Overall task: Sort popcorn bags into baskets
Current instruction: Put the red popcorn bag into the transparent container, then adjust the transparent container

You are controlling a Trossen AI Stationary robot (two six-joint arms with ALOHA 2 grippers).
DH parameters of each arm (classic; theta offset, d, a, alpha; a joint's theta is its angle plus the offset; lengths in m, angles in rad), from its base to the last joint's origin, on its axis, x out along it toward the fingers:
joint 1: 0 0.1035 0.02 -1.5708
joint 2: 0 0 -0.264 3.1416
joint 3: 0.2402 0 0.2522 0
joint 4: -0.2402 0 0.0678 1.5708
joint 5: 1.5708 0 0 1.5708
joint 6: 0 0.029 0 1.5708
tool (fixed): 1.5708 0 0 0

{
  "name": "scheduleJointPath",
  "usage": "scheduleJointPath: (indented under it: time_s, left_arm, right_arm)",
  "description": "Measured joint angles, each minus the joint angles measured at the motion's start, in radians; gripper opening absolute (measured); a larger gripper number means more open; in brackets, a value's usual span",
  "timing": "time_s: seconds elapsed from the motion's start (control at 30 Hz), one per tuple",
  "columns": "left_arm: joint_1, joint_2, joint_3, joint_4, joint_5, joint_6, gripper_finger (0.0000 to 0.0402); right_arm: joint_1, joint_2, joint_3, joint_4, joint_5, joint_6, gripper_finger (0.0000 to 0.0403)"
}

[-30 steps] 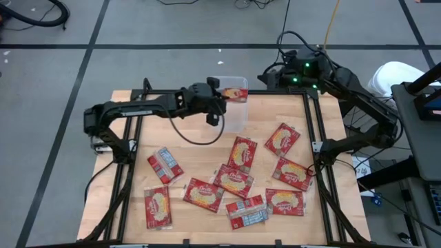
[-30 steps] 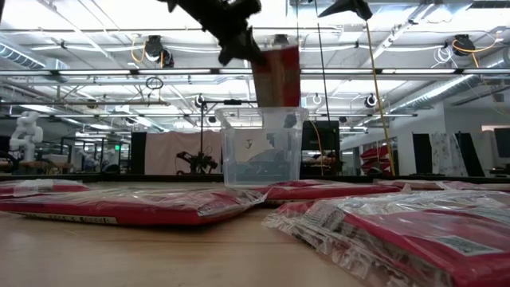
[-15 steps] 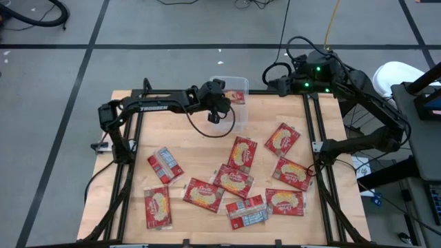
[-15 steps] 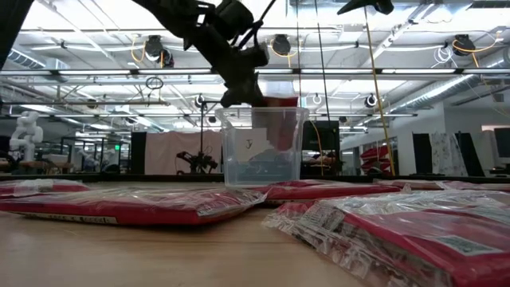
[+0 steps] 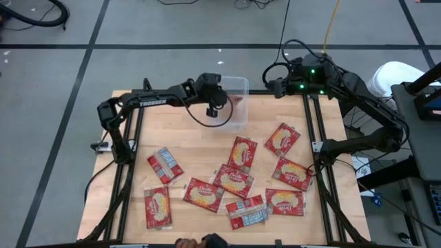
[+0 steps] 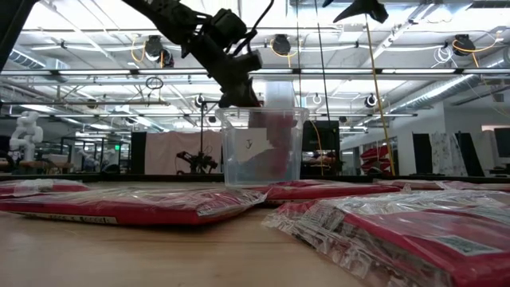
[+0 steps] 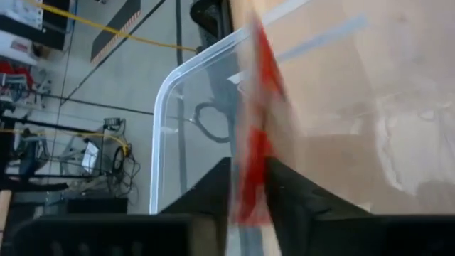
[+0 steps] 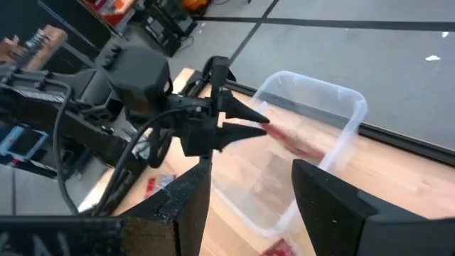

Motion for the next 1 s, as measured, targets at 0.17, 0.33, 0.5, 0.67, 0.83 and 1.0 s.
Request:
scheduleJointPath:
  time_s: [0.17,0.33,0.5,0.67,0.83,1.0]
  left_arm:
    - [0.012,0.013,0.001,0.001,-0.026,-0.056,0.0184]
    - [0.013,-0.022,0.000,0.006,-0.033,-0.055,0.0251]
    - [0.014,-0.114,0.001,0.018,-0.022,-0.120,0.0279]
    - [0.017,-0.200,0.000,-0.031,0.074,-0.383,0.0264]
    - [0.003,-0.270,0.000,-0.221,0.270,-0.796,0.0214]
    - [-0.081,-0.314,0.002,-0.536,0.318,-0.847,0.0126]
  right_arm:
    - [0.000,-0.003,-0.056,0.098,-0.003,0.037,0.0192]
    - [0.000,-0.004,-0.071,0.133,-0.003,0.038,0.0192]
    - [0.000,-0.004,-0.071,0.134,-0.002,0.033,0.0192]
    - [0.000,-0.004,-0.071,0.146,0.030,0.016,0.0192]
    - [0.000,-0.004,-0.072,0.185,0.057,-0.029,0.0192]
    - [0.000,-0.005,-0.094,0.216,0.080,-0.102,0.0192]
